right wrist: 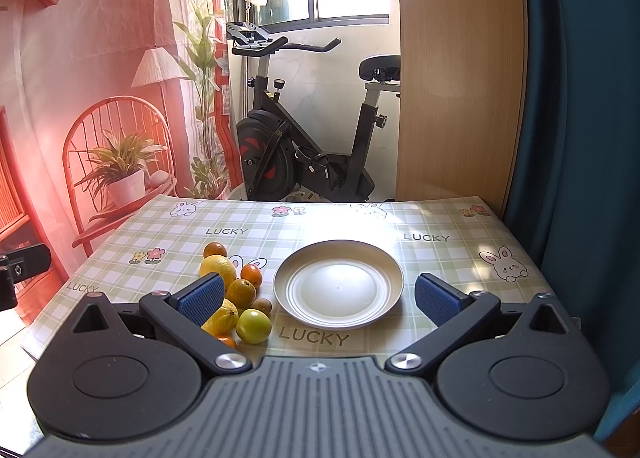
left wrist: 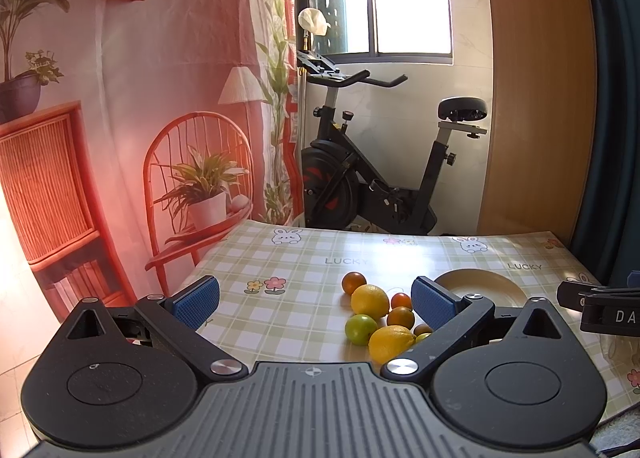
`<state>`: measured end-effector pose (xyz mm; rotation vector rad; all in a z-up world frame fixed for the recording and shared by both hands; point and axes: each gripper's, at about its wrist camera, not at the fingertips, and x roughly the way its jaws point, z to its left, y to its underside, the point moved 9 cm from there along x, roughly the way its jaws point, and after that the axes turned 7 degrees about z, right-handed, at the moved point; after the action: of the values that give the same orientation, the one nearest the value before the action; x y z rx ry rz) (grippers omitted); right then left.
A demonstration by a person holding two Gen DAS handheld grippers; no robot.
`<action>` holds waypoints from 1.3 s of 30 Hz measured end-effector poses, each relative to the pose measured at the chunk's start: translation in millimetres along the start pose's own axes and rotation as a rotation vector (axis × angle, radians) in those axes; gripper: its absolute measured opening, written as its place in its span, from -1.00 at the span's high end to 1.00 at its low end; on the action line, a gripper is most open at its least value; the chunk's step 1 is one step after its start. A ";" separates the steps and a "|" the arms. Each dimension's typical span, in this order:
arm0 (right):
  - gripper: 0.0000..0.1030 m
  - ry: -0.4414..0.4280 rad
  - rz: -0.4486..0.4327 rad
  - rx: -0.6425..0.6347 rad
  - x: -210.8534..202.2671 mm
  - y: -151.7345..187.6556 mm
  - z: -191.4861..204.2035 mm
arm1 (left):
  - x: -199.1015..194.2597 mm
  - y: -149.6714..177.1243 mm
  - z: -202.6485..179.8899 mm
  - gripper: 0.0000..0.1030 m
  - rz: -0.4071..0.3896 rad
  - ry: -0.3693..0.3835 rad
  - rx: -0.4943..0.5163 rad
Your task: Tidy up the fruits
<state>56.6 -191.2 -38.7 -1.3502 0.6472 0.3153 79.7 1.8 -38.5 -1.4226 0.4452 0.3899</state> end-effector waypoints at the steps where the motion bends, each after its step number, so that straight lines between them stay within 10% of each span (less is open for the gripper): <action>1: -1.00 0.000 0.000 0.000 0.1 0.0 -0.2 | -0.1 -0.1 0.7 -1.00 0.000 0.000 0.000; 22: -1.00 -0.010 0.005 0.009 1.2 1.7 1.2 | 7.2 1.1 2.7 -1.00 0.022 0.029 -0.013; 27: -1.00 -0.057 -0.015 0.024 11.6 0.0 -5.8 | 12.7 -10.8 10.8 -1.00 -0.071 -0.051 0.011; 39: -1.00 -0.206 -0.303 0.091 48.7 -36.1 -10.8 | 73.4 -28.7 7.9 -1.00 -0.079 -0.083 0.033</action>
<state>112.7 -216.7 -39.8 -1.2873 0.2761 0.1741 157.7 6.0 -51.1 -1.3819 0.3257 0.3751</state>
